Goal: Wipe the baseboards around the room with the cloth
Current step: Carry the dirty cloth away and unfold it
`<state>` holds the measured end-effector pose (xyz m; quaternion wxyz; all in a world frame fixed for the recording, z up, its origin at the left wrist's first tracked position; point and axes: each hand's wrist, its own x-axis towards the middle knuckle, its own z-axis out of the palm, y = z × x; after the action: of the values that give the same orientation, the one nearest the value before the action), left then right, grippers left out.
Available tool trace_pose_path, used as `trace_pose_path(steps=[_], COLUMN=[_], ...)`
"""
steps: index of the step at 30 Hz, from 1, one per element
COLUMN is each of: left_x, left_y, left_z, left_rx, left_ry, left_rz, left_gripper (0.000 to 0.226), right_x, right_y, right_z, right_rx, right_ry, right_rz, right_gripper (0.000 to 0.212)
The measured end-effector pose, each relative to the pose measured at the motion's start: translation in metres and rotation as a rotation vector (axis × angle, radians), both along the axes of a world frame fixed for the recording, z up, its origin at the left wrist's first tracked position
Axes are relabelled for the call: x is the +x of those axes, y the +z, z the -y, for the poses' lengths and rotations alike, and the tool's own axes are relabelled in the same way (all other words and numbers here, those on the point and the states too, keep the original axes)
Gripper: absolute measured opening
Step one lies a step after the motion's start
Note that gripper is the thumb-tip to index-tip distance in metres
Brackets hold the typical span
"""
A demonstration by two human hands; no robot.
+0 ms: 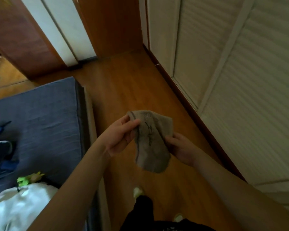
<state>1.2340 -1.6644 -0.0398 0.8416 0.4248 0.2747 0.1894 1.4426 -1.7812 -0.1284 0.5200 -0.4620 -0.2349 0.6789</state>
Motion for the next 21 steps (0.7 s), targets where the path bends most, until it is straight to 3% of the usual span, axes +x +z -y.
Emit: trace_pose_path(steps=[7,11,16,21], left_x=[-0.029,-0.038,-0.047,-0.053], left_y=[-0.016,-0.024,-0.029,-0.033], left_z=[-0.086,-0.144,-0.209,-0.253], left_rx=[0.07,0.222,0.26,0.165], left_ry=[0.045,0.085,0.099,0.165], left_rz=[-0.219,-0.422,-0.549,-0.509], left_gripper=[0.031,0.024,0.025,0.046], right_x=[0.005,0.004,0.001,-0.002], right_y=[0.002,0.008,0.019,0.029], right_z=[-0.092,-0.147,-0.203,-0.243], right_rx=[0.052,0.017,-0.015,-0.04], right_ry=[-0.098,-0.121,-0.208,-0.292], right_rz=[0.046,0.132,0.286,0.39], right_gripper=[0.04,0.037,0.039,0.045])
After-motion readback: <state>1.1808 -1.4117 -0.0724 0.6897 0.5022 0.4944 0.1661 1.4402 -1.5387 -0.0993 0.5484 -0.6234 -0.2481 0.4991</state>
